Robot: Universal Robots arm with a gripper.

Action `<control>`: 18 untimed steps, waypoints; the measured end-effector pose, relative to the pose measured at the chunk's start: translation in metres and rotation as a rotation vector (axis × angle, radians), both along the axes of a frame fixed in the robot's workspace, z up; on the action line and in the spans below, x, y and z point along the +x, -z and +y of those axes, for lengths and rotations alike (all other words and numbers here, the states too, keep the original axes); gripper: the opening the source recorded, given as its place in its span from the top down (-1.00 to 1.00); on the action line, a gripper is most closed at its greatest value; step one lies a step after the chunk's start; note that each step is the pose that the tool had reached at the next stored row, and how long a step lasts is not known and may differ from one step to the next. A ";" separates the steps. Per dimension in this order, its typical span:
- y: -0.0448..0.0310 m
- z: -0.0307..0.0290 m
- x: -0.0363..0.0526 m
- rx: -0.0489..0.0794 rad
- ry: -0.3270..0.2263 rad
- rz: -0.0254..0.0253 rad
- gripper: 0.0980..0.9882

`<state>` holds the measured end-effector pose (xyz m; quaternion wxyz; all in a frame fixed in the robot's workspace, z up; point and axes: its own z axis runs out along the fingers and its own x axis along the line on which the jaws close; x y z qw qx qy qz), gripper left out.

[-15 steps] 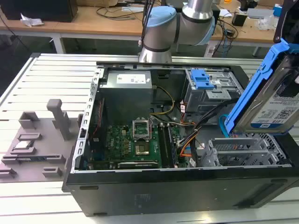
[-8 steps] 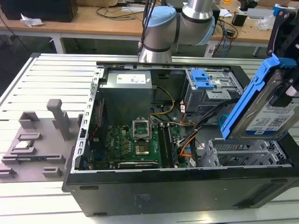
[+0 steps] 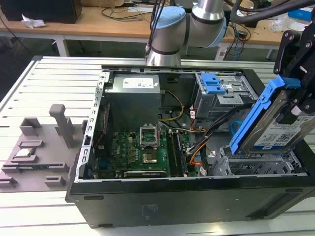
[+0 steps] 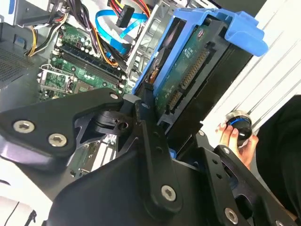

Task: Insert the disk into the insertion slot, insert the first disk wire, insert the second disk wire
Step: 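Insert the disk into the insertion slot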

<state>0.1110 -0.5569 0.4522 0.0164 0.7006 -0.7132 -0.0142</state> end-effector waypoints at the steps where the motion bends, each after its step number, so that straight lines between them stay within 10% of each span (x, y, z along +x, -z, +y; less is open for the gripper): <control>1: 0.0033 0.0011 0.0014 0.000 0.000 0.0002 0.42; 18: 0.0304 0.0086 0.0019 0.000 -0.017 0.0003 0.42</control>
